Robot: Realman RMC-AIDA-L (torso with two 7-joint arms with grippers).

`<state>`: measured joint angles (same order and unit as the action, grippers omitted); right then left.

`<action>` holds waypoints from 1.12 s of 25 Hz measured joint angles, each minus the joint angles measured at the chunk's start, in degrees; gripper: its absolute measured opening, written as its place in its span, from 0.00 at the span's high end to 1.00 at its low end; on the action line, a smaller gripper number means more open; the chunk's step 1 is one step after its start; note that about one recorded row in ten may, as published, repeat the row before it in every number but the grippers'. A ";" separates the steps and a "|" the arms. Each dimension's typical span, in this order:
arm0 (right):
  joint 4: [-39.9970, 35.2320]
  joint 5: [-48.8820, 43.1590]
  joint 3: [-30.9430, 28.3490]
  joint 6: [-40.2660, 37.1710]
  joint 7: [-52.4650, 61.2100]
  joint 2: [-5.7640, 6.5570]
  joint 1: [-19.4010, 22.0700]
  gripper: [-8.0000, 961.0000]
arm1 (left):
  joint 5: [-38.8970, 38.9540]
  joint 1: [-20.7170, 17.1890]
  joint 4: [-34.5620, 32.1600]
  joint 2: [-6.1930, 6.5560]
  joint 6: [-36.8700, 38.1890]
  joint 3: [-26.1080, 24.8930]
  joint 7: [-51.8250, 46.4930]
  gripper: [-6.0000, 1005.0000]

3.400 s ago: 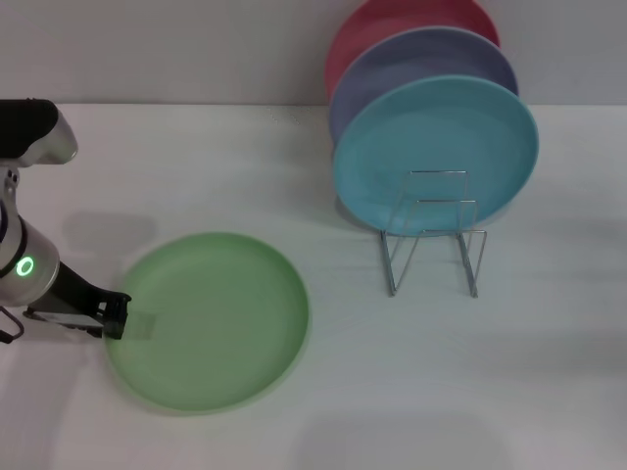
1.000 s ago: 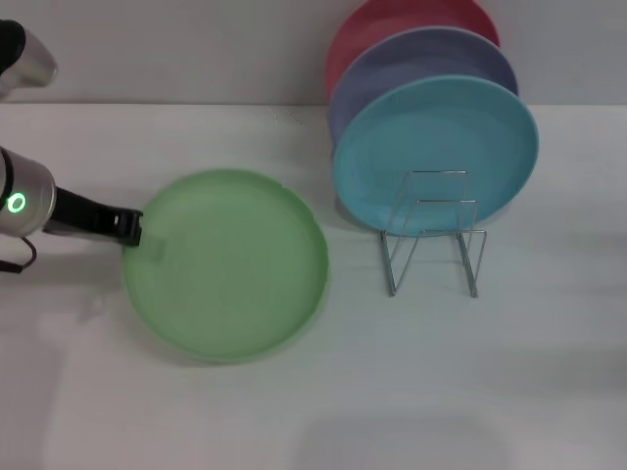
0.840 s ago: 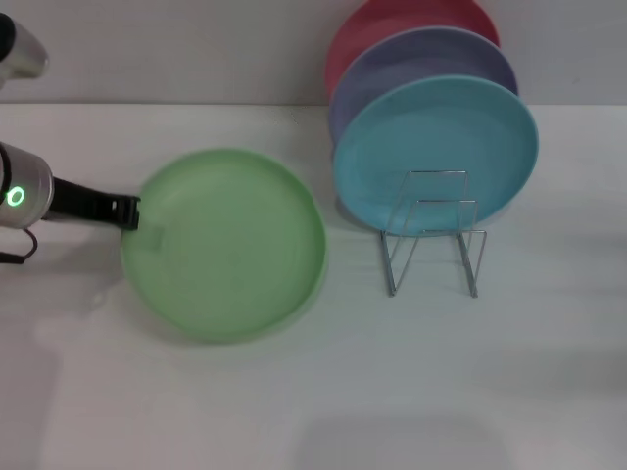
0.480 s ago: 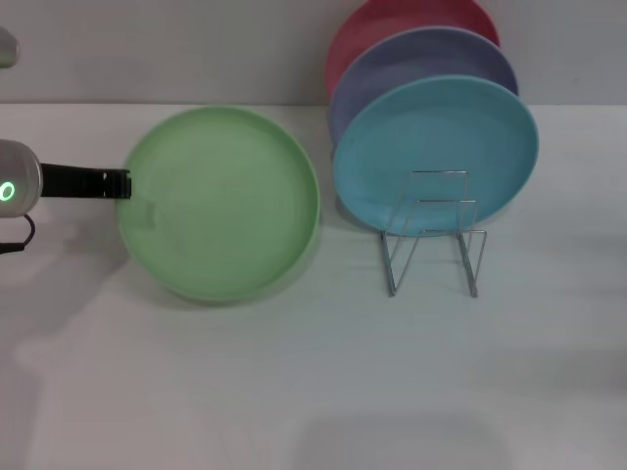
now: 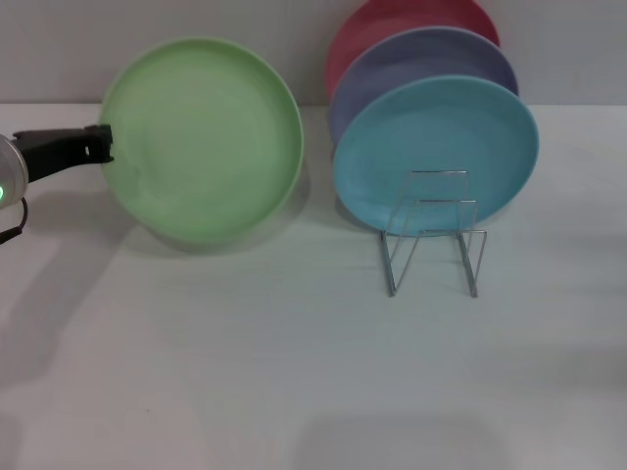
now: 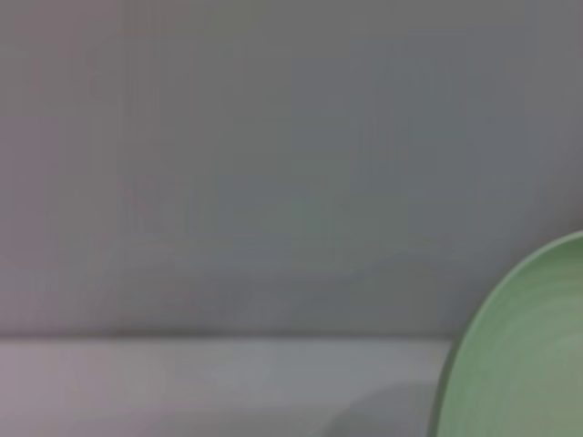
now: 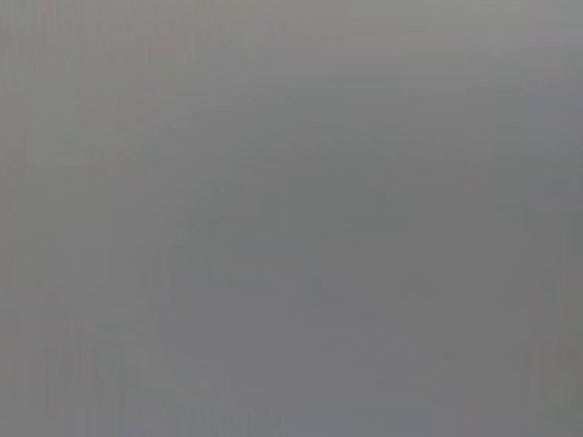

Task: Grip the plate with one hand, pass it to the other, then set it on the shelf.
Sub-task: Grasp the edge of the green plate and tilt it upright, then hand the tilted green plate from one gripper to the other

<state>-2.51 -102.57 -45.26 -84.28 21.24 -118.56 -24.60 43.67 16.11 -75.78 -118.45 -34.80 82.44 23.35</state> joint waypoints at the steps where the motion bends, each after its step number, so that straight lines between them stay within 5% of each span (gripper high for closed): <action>1: -0.05 0.00 0.00 0.01 -0.01 0.00 -0.05 0.33 | 0.40 -0.55 0.08 0.01 2.11 0.94 0.36 0.96; 9: -0.06 0.00 0.00 0.10 -0.05 0.00 -0.22 0.33 | 0.78 -5.16 3.45 0.19 29.74 13.21 0.65 0.96; 17: -0.03 0.00 0.00 0.76 -0.16 0.00 -0.44 0.33 | 0.31 -4.29 16.41 0.09 57.51 26.21 -1.08 0.96; 28: -0.03 0.00 0.00 0.80 -0.76 0.24 -0.39 0.33 | 0.15 -3.22 31.52 0.22 82.87 39.01 -13.79 0.96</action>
<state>-2.55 -102.57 -45.26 -83.49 20.47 -118.32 -24.99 43.82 12.89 -44.26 -118.22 48.08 121.45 9.56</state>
